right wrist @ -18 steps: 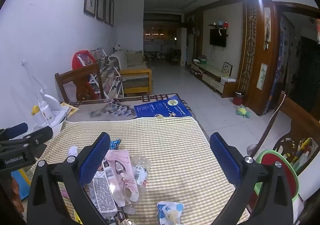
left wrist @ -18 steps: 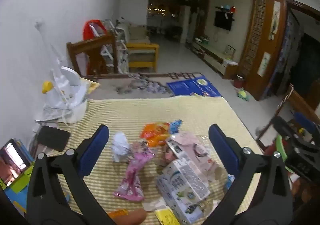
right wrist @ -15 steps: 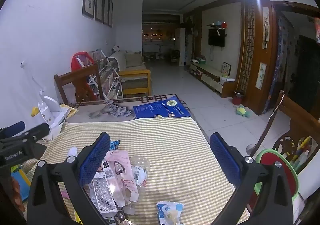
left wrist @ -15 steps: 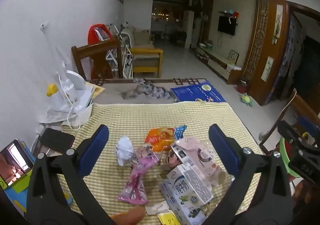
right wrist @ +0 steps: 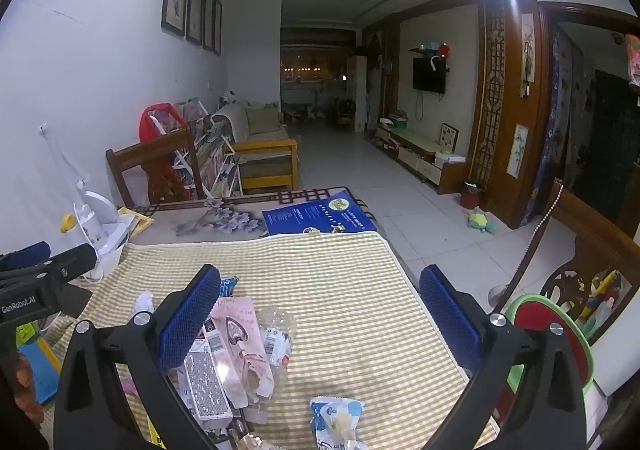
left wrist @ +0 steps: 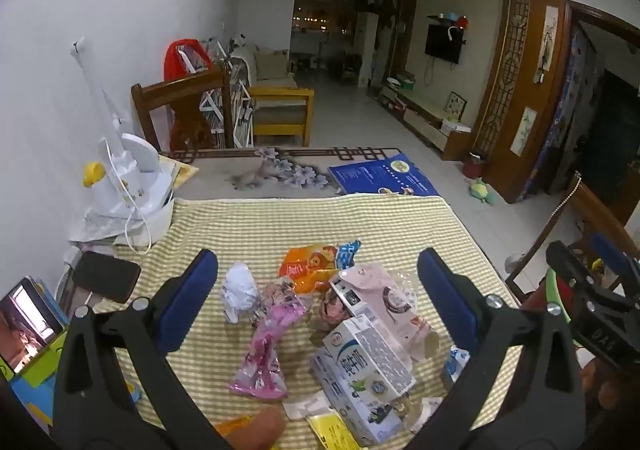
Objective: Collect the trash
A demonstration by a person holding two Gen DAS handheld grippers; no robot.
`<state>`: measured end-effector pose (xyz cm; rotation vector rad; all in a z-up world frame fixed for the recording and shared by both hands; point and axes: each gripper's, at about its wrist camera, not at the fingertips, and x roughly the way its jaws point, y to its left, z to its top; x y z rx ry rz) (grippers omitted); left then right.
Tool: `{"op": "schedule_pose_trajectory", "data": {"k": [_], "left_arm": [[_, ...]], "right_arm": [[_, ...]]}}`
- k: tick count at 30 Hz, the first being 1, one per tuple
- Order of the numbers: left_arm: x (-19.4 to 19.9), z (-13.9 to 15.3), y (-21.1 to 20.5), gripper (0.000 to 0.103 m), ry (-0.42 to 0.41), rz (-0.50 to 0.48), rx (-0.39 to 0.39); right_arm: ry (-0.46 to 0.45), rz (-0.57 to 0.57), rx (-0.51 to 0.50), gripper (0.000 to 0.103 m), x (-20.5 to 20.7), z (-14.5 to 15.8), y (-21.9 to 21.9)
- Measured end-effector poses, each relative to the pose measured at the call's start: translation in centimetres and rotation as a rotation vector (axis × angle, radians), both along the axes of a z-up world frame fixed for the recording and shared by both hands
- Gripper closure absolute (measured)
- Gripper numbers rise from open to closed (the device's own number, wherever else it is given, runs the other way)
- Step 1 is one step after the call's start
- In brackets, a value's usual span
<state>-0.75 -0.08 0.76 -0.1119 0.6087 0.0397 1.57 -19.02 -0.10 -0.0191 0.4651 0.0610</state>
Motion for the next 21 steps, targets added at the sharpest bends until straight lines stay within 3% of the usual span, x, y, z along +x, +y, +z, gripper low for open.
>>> {"op": "schedule_pose_trajectory", "data": {"k": [21], "left_arm": [[-0.25,-0.89,0.48,0.005,0.025,-0.01,-0.012]], "right_arm": [[0.028,0.009,0.005,0.007,-0.12,-0.72,-0.39]]}}
